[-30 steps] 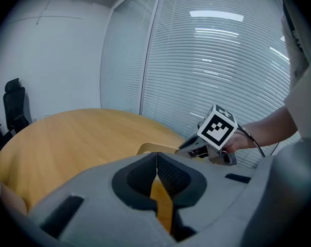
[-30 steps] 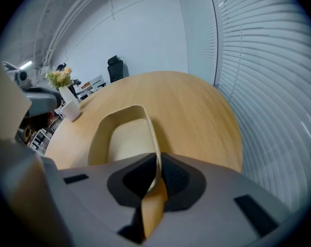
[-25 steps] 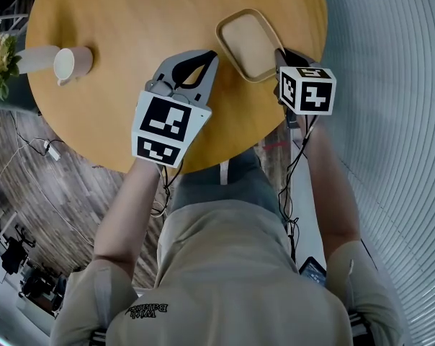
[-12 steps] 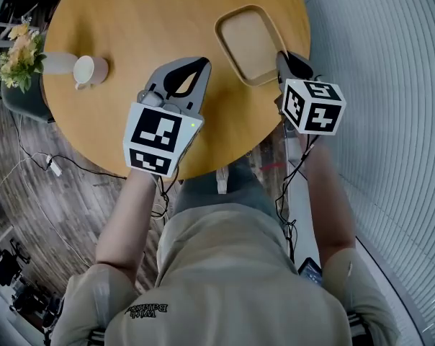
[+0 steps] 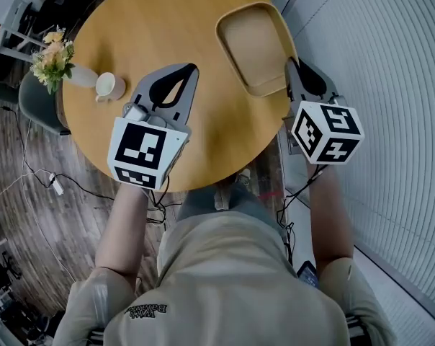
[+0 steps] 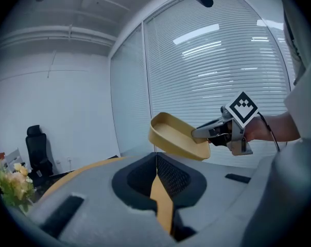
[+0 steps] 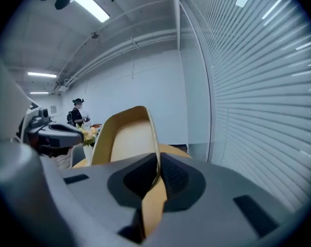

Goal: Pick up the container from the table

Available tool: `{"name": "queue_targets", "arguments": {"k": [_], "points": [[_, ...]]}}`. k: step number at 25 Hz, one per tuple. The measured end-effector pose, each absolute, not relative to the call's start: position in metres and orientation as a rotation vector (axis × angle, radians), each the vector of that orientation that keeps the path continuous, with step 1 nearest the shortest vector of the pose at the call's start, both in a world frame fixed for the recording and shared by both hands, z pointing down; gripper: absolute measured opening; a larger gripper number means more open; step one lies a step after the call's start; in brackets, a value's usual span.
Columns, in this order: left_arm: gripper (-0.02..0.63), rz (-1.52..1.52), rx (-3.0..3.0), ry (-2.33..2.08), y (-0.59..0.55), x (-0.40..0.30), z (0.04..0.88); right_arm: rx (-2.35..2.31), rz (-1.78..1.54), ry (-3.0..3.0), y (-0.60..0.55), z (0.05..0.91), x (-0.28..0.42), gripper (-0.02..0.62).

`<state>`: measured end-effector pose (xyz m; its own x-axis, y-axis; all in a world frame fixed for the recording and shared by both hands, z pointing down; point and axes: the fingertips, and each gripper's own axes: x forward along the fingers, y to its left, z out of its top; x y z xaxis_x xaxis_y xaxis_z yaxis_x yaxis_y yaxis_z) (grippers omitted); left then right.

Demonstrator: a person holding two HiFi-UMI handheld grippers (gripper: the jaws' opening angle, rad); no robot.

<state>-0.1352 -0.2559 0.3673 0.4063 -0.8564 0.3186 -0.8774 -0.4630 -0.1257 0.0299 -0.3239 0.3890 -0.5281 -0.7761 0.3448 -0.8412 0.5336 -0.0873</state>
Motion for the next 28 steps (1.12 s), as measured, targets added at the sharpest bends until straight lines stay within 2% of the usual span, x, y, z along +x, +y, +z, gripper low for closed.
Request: {"name": "queue_targets", "arguments": {"k": [8, 12, 17, 28], "points": [[0.021, 0.471, 2.695, -1.675, -0.218, -0.129, 0.29, 1.415, 0.206, -2.663, -0.278, 0.291, 0.041, 0.04], [0.021, 0.391, 2.733, -1.715, -0.204, -0.124, 0.258, 1.475, -0.014, -2.656, -0.261, 0.256, 0.048, 0.04], [0.021, 0.401, 2.739, -1.711, -0.183, -0.124, 0.252, 1.471, -0.119, -2.678, -0.236, 0.233, 0.049, 0.04], [0.021, 0.396, 2.736, -1.717, -0.156, -0.12, 0.249, 1.465, -0.105, -2.707, -0.201, 0.227, 0.064, 0.04]]}}
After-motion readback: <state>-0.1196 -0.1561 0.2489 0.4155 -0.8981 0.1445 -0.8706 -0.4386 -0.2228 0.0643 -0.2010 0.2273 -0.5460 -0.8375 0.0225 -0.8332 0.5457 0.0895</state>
